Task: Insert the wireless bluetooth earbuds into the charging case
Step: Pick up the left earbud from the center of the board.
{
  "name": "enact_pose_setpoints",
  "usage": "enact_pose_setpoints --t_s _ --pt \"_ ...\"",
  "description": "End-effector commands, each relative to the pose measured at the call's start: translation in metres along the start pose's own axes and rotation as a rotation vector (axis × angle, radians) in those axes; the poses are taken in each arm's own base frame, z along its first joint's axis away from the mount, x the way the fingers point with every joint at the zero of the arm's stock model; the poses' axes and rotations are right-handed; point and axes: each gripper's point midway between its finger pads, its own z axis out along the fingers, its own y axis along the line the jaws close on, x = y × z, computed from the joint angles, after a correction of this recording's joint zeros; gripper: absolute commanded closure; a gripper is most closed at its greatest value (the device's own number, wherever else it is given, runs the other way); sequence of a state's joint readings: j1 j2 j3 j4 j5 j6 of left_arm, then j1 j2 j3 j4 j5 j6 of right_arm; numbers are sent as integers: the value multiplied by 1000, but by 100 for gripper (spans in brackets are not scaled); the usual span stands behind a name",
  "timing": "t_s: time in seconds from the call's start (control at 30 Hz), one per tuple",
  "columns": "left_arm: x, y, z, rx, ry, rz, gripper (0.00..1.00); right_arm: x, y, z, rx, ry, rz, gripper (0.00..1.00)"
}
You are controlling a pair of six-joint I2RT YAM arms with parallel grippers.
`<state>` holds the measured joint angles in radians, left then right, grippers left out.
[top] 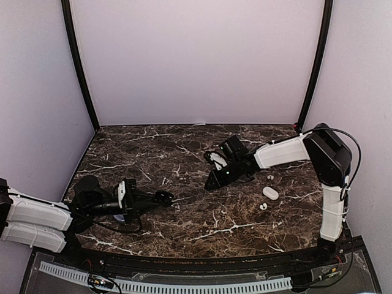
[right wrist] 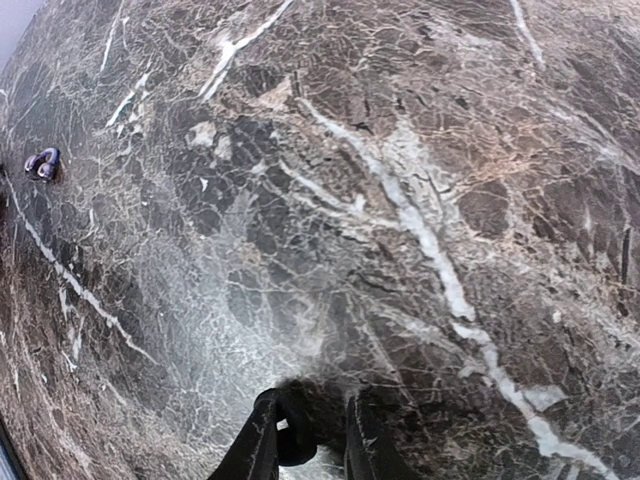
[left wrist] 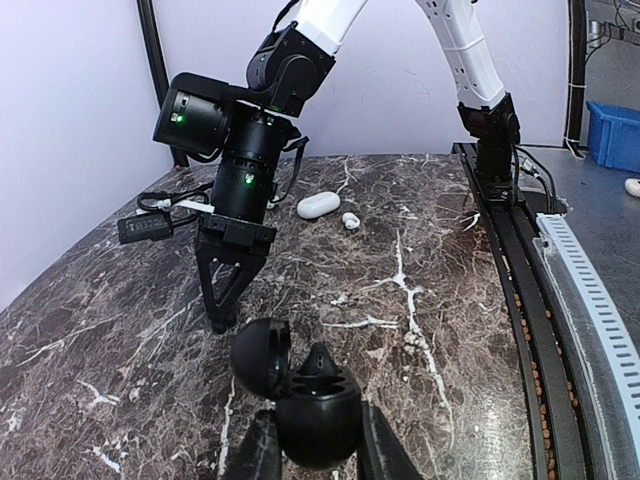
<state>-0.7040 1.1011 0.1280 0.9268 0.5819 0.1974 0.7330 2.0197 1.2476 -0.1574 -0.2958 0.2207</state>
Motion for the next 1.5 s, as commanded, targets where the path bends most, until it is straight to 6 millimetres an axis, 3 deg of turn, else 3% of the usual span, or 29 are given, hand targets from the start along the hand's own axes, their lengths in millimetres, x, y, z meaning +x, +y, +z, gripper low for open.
enact_pose_setpoints --t_s 0.0,0.53,1.03,1.17,1.47 --pt "-7 3 1 -4 -20 9 100 11 9 0 -25 26 -20 77" --pt "-7 1 1 5 -21 12 100 -3 23 -9 -59 -17 -79 91" --pt "-12 -11 0 74 -48 25 100 -17 53 -42 -117 -129 -179 96" --pt "-17 -20 -2 121 -73 32 100 -15 70 -49 -137 -152 -235 98" --pt "-18 -28 -2 173 -88 30 100 -24 140 -113 -206 -432 -439 100"
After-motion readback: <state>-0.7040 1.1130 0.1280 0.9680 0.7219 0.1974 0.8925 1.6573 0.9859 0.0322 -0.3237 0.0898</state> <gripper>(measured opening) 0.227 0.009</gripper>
